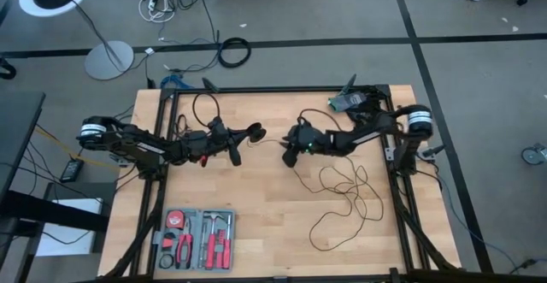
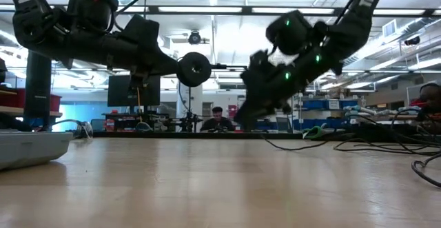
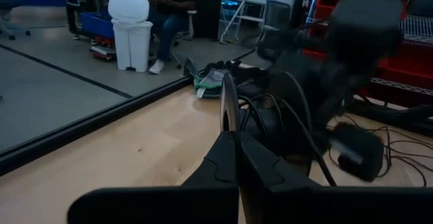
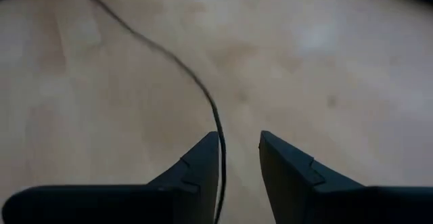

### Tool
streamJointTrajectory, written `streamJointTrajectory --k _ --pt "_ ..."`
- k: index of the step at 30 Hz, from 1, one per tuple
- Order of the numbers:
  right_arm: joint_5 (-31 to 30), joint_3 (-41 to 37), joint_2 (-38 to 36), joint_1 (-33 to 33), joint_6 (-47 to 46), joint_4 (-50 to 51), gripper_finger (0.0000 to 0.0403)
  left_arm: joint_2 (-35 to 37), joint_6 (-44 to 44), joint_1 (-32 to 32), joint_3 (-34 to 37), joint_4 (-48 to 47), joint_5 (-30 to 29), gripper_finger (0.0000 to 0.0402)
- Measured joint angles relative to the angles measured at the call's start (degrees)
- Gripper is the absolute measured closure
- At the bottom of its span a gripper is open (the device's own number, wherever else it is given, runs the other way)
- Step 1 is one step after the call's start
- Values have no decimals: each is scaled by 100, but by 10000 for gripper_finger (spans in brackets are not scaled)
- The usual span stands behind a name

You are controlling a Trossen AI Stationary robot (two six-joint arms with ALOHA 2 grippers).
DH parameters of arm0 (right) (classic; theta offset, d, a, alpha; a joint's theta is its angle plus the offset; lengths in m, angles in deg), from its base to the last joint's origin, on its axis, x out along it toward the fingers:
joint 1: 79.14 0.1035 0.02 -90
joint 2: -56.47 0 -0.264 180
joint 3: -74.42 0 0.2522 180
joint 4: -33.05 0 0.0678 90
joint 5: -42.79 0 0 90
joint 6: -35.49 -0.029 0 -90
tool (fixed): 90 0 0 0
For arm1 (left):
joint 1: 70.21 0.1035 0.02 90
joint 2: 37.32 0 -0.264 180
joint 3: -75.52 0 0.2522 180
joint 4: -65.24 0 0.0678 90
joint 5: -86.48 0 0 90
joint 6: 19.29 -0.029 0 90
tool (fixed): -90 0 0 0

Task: Coil cords
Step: Coil the black wire on the spool

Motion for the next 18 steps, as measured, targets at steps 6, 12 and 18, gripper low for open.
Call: streamJointTrajectory --k 6,12,18 --pt "42 4 -479 -33 678 -170 296 2 -1 0 2 136 5 401" --pt "738 275 -35 28 1113 -562 296 3 -1 0 2 372 154 401" --pt "800 1096 738 183 1893 -431 296 4 0 0 2 385 157 401"
